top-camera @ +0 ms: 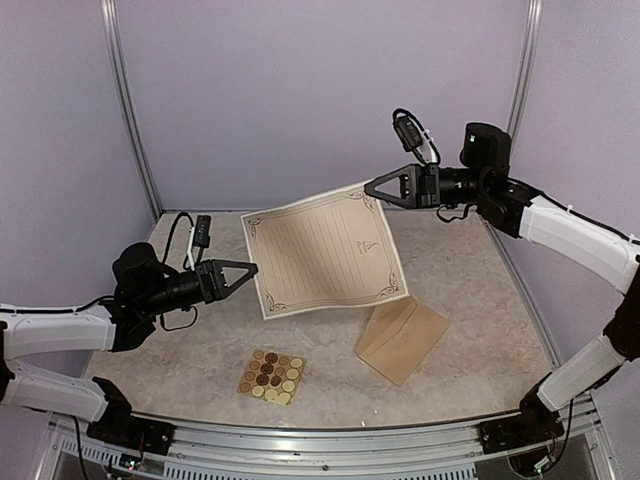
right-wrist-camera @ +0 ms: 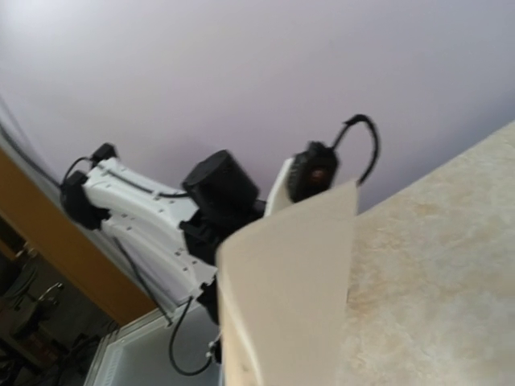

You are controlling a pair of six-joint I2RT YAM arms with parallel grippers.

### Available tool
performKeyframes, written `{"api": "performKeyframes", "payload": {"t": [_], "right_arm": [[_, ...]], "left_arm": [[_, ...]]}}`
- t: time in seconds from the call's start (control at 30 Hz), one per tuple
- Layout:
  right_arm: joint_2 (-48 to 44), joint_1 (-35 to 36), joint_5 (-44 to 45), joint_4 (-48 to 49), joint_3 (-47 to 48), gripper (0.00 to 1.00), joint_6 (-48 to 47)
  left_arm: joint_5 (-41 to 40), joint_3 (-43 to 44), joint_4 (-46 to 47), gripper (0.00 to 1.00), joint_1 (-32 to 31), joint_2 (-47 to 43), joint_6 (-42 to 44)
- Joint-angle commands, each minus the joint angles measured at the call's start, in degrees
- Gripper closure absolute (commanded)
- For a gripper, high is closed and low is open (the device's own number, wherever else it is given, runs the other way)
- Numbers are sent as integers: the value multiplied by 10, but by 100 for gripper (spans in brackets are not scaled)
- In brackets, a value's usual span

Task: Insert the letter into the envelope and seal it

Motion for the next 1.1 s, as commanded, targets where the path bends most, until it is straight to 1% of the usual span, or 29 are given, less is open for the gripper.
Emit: {"api": "performKeyframes", "payload": {"t": [0.0, 0.23, 0.3, 0.57, 0.7, 0.87, 1.07], "right_arm": [[-7, -11, 27, -22, -10, 100, -15], [-7, -12, 20, -11, -17, 100, -8], [-9, -12, 20, -10, -18, 100, -8], [-21, -10, 51, -3, -31, 100, -7], [-25, 4, 108, -16, -37, 100, -16], [-25, 37, 218, -7, -52, 100, -7], [-2, 90, 315, 0, -60, 100, 20]], "left_arm": [[-11, -14, 10, 100, -1, -12, 2], [-1, -21, 45, 100, -5, -8, -15], [-1, -18, 50, 98, -10, -4, -15], [-8, 8, 62, 100, -36, 28, -7], [-20, 22, 69, 100, -55, 43, -1], [-48, 46, 57, 100, -77, 66, 12], [-94, 65, 40, 100, -94, 111, -9]]}}
